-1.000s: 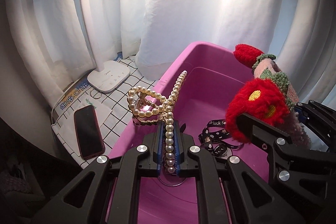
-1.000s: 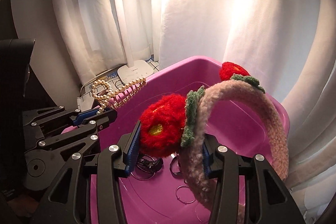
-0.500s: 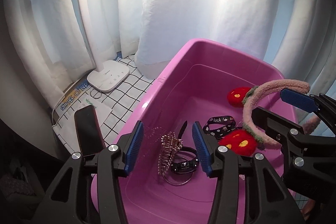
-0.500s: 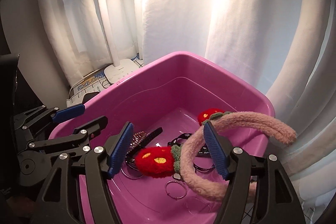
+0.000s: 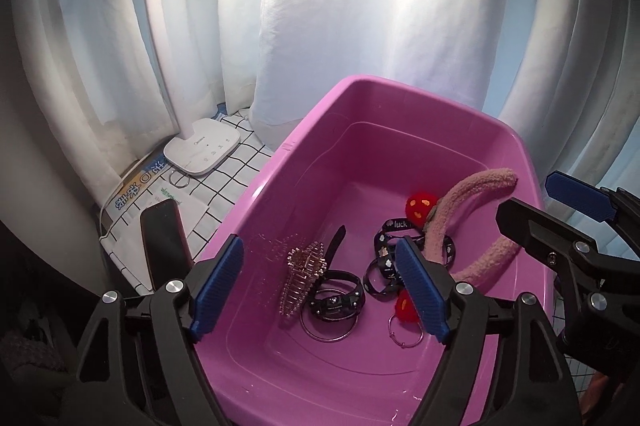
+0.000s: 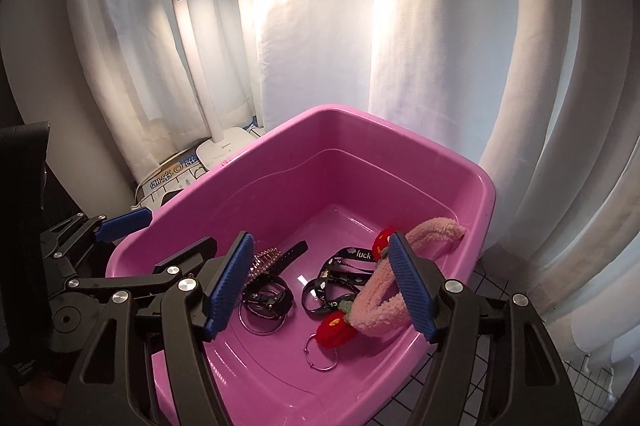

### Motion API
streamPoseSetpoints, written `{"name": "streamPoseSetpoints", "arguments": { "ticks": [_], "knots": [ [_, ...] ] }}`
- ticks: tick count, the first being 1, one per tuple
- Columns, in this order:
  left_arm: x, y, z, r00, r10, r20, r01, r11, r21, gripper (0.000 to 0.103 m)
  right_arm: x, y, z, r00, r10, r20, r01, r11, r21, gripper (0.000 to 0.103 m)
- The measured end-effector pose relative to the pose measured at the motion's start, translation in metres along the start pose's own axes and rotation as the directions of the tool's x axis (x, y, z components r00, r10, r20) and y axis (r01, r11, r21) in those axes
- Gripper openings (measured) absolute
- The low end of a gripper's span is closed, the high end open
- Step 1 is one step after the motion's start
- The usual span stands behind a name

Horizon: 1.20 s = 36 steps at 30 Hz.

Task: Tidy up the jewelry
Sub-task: 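Withdraw both tools from the tub toward the sloth toy and brown clip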

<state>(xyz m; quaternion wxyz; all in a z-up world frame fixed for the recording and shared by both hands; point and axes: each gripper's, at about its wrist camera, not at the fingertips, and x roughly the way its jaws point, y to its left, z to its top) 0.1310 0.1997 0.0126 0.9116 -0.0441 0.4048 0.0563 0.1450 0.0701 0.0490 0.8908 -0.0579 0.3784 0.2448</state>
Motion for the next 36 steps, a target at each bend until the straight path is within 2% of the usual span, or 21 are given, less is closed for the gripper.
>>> {"name": "streamPoseSetpoints", "arguments": {
  "ticks": [6, 11, 17, 22, 27, 34, 36],
  "knots": [
    [-0.017, -0.025, -0.013, 0.998, -0.069, -0.007, 0.069, 0.998, 0.004, 0.09, -0.037, -0.033, -0.037, 0.997, -0.047, 0.055, 0.041, 0.994, 0.102, 0.067],
    [-0.039, -0.065, -0.016, 0.986, -0.169, 0.015, 0.168, 0.985, 0.037, 0.093, -0.077, -0.084, -0.079, 0.986, -0.15, 0.076, 0.132, 0.97, 0.205, 0.067],
    [-0.055, -0.139, -0.024, 0.955, -0.296, 0.016, 0.291, 0.949, 0.121, 0.094, -0.103, -0.156, -0.131, 0.962, -0.273, 0.011, 0.253, 0.904, 0.344, 0.068],
    [-0.044, -0.202, -0.04, 0.932, -0.361, -0.024, 0.358, 0.914, 0.19, 0.094, -0.09, -0.203, -0.162, 0.951, -0.302, -0.068, 0.304, 0.869, 0.39, 0.068],
    [-0.014, -0.247, -0.058, 0.938, -0.341, -0.067, 0.347, 0.907, 0.24, 0.094, -0.061, -0.232, -0.179, 0.956, -0.272, -0.114, 0.295, 0.869, 0.397, 0.068],
    [0.041, -0.266, -0.07, 0.964, -0.24, -0.114, 0.261, 0.938, 0.227, 0.094, -0.015, -0.251, -0.187, 0.961, -0.231, -0.154, 0.273, 0.884, 0.379, 0.068],
    [0.052, -0.269, -0.07, 0.967, -0.225, -0.121, 0.248, 0.942, 0.226, 0.094, -0.004, -0.255, -0.189, 0.958, -0.235, -0.165, 0.282, 0.884, 0.373, 0.068]
  ]
}}
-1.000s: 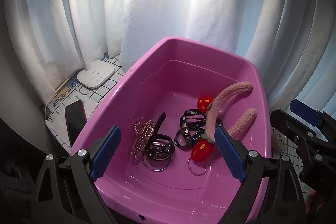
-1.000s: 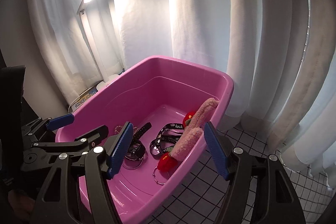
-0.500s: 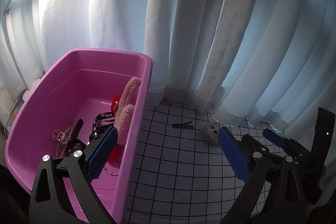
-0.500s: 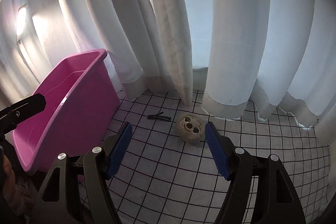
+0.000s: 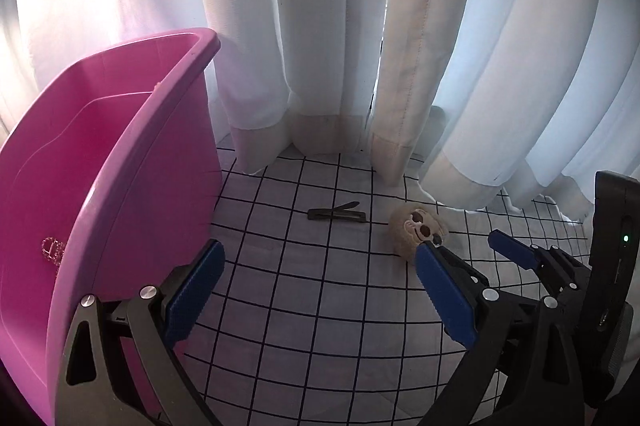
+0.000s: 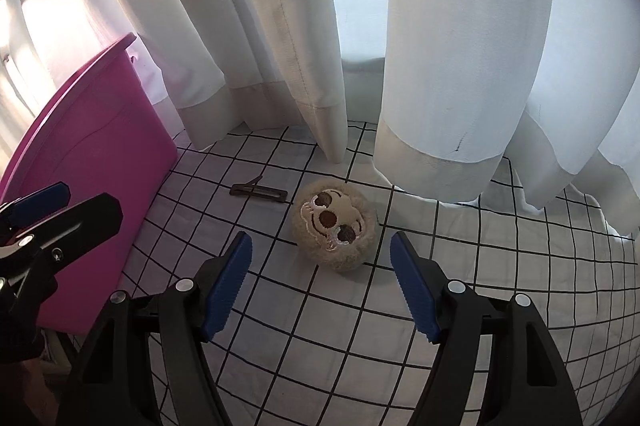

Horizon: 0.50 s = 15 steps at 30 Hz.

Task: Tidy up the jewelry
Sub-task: 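Withdraw both tools from the tub toward the sloth toy and brown clip, then grasp the brown hair clip with the left tool while the right tool grasps the sloth toy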

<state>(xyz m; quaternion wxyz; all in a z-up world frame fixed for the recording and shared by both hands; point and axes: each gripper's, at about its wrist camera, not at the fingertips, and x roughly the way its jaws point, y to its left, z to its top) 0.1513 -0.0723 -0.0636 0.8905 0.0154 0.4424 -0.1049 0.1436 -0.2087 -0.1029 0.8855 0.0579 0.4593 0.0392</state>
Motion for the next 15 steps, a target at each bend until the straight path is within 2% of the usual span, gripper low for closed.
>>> {"name": "streamPoseSetpoints", "arguments": {
  "ticks": [9, 15],
  "knots": [
    [0.038, 0.003, 0.009, 0.999, 0.039, -0.028, -0.04, 0.999, -0.014, 0.094, 0.054, 0.0, 0.009, 0.999, -0.02, -0.042, 0.019, 0.999, -0.031, 0.068],
    [0.058, 0.005, 0.011, 0.998, 0.039, -0.041, -0.04, 0.999, -0.007, 0.094, 0.089, -0.005, 0.012, 0.991, -0.083, -0.104, 0.08, 0.996, -0.04, 0.068]
  ]
}}
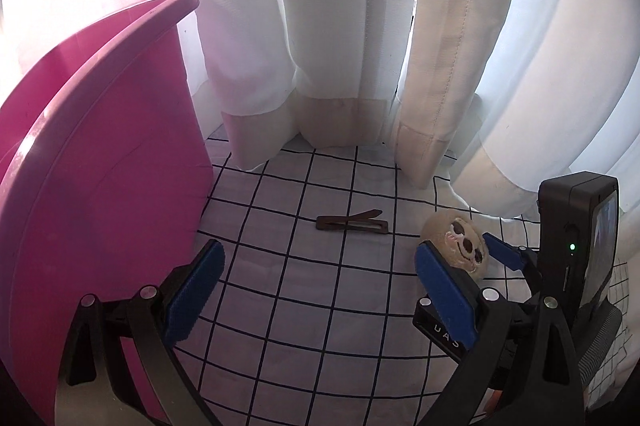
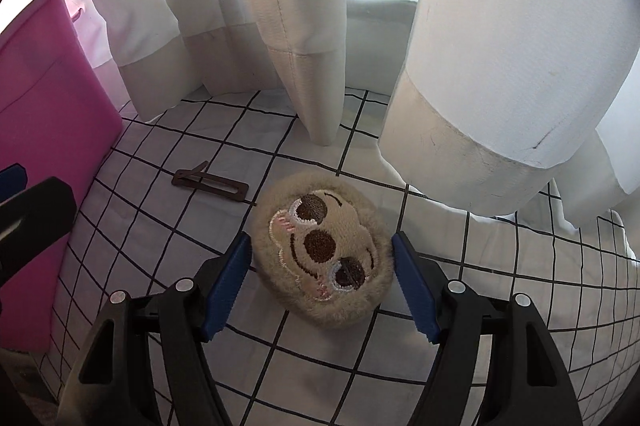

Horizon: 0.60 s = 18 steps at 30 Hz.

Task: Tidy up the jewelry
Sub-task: 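Grasp the brown hair clip with the left tool while the right tool grasps the sloth toy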

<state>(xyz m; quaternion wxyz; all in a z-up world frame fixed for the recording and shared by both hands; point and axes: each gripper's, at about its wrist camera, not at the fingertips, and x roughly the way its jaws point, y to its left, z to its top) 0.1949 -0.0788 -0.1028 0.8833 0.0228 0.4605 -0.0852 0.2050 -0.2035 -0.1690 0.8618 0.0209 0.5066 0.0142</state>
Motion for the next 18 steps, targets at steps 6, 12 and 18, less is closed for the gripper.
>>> {"name": "streamPoseSetpoints", "arguments": {
  "ticks": [6, 12, 18],
  "knots": [
    [0.026, -0.003, 0.002, 1.0, 0.001, -0.026, -0.001, 1.0, 0.006, 0.094, 0.012, -0.03, -0.005, 1.0, -0.004, 0.021, 0.003, 0.996, 0.086, 0.068],
    [0.065, -0.002, 0.002, 0.998, -0.003, -0.067, 0.002, 1.0, -0.012, 0.094, 0.013, -0.043, -0.006, 0.999, -0.019, 0.043, 0.015, 0.996, 0.089, 0.067],
    [0.098, 0.003, 0.007, 0.994, 0.007, -0.106, -0.011, 0.999, -0.031, 0.094, 0.016, -0.038, -0.006, 0.998, -0.038, 0.054, 0.034, 0.997, 0.075, 0.068]
  ]
}}
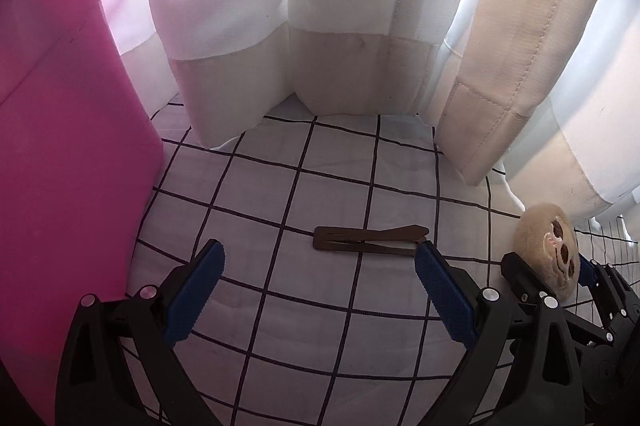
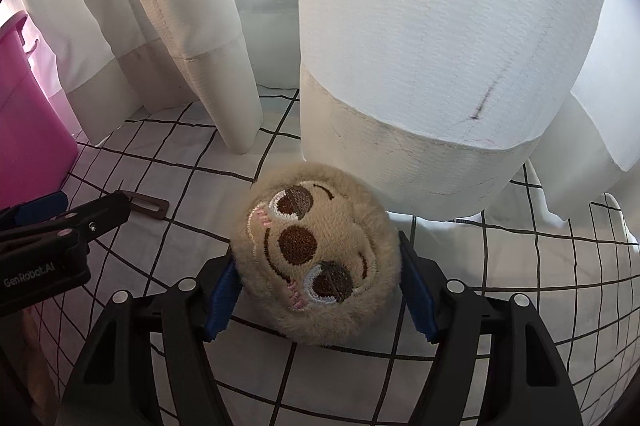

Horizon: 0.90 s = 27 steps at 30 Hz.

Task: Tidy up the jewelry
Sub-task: 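Grasp the brown hair clip with the left tool while the right tool grasps the sloth toy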

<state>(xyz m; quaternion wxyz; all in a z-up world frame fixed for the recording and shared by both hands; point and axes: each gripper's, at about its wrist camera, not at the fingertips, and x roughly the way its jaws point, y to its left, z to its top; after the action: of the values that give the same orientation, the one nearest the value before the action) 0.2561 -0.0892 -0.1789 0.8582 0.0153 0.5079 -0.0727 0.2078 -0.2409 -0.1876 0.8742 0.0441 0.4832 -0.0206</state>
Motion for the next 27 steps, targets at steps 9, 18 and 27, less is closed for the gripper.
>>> {"name": "streamPoseSetpoints", "arguments": {
  "ticks": [9, 18, 27],
  "knots": [
    [0.023, -0.001, 0.006, 1.0, 0.005, 0.012, -0.005, 1.0, 0.011, 0.095, 0.002, 0.014, -0.007, 1.0, -0.023, 0.016, 0.023, 0.999, -0.023, 0.068],
    [0.018, -0.006, 0.001, 0.998, -0.035, 0.057, 0.032, 0.998, 0.052, 0.074, -0.002, 0.022, -0.01, 0.999, -0.018, 0.03, 0.02, 0.999, -0.042, 0.06],
    [0.006, -0.019, -0.006, 0.995, -0.066, 0.072, 0.059, 0.994, 0.097, 0.021, -0.011, 0.031, -0.019, 0.999, -0.008, 0.041, 0.009, 1.0, -0.03, 0.054]
  ]
}}
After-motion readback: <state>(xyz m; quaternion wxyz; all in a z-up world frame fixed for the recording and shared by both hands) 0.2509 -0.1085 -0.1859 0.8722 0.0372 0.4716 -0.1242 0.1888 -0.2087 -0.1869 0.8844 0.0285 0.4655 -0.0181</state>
